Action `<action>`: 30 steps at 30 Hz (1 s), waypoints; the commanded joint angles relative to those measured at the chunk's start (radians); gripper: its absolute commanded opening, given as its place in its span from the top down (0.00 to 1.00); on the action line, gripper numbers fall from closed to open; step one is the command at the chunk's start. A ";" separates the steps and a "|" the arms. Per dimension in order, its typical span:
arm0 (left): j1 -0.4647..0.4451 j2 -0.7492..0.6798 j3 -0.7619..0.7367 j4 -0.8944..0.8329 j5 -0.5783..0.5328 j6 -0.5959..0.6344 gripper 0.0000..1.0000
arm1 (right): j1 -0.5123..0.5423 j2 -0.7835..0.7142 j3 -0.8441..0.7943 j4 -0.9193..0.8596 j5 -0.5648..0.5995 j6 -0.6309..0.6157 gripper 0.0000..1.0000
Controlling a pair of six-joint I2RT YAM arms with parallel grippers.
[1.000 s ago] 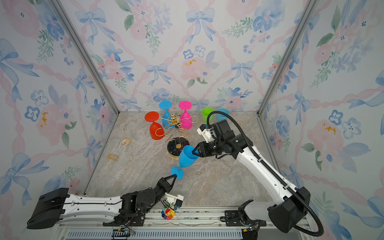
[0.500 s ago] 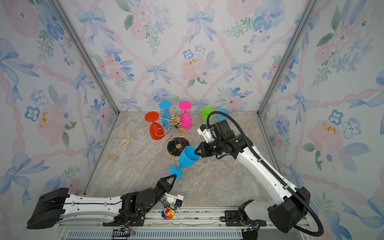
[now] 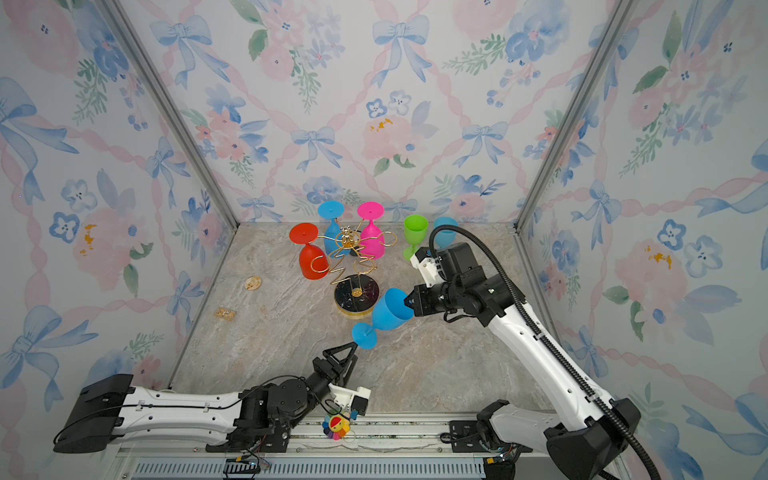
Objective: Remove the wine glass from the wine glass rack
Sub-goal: 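Open the left gripper off the glass foot while the right lifts the glass away, then lower the blue glass beside the cyan glass with the right gripper while the left withdraws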
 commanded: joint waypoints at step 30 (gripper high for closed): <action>0.693 -0.194 0.400 -0.823 0.484 -1.456 0.05 | -0.445 0.158 0.151 0.013 0.470 -0.029 1.00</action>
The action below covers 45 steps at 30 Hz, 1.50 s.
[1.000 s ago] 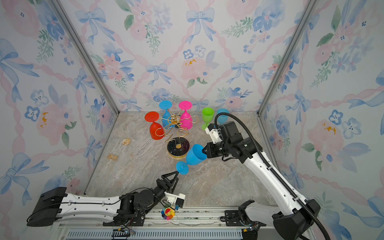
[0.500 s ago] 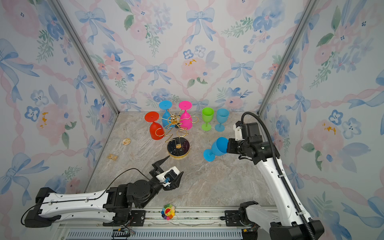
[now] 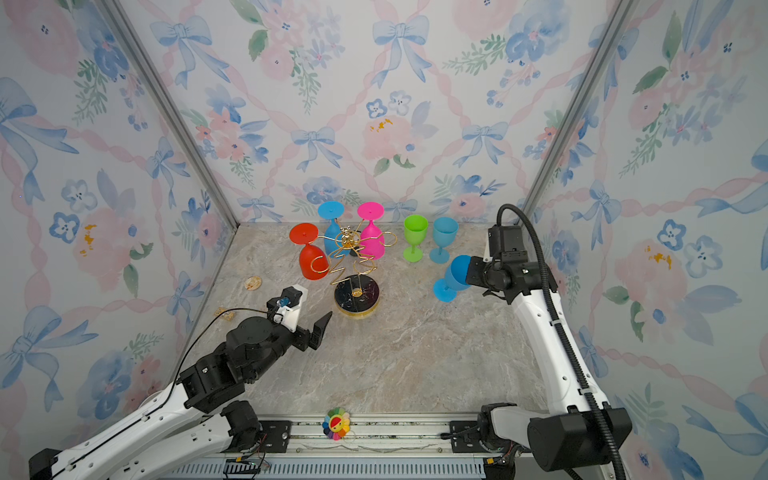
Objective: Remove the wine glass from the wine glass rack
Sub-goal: 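Lower the blue glass beside the cyan glass with the right gripper while the left withdraws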
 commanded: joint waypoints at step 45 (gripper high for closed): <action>0.909 0.049 -0.136 0.263 0.595 -0.285 0.02 | -0.165 1.024 1.115 -0.203 0.049 0.014 1.00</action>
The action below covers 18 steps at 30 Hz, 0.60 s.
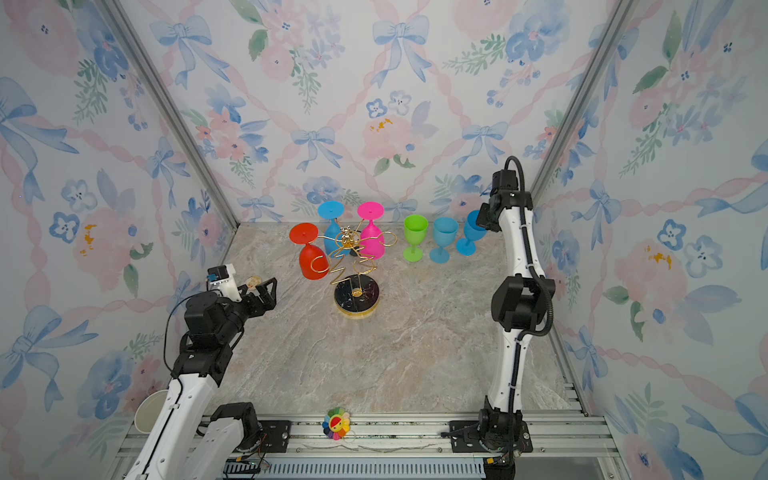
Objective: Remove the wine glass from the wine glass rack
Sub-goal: 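Lower the blue glass beside the cyan glass with the right gripper while the left withdraws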
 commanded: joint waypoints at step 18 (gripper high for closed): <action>0.007 -0.018 -0.031 0.052 0.030 -0.017 0.02 | -0.002 0.085 0.028 0.001 -0.036 0.021 1.00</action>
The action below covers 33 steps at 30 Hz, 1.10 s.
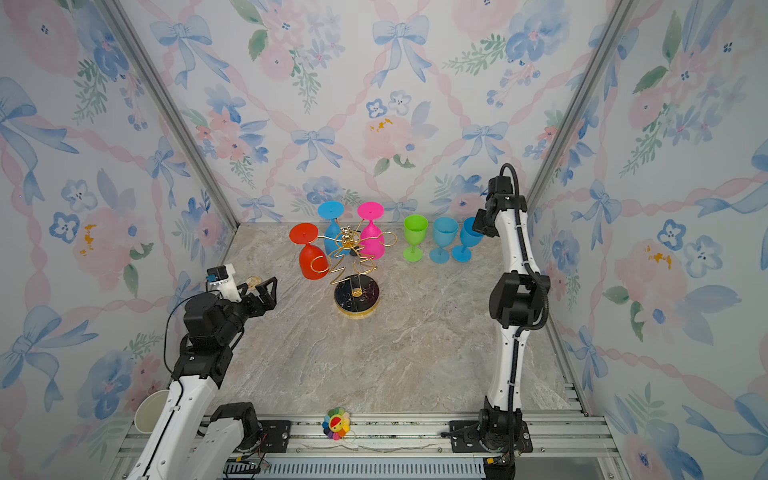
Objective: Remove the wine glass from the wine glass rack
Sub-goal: 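Lower the blue glass beside the cyan glass with the right gripper while the left withdraws, then open the right gripper and withdraw it while the left approaches the red glass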
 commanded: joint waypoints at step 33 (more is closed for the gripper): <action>0.013 -0.020 -0.024 0.030 0.015 -0.024 0.02 | -0.001 -0.148 -0.061 0.092 0.009 0.034 0.51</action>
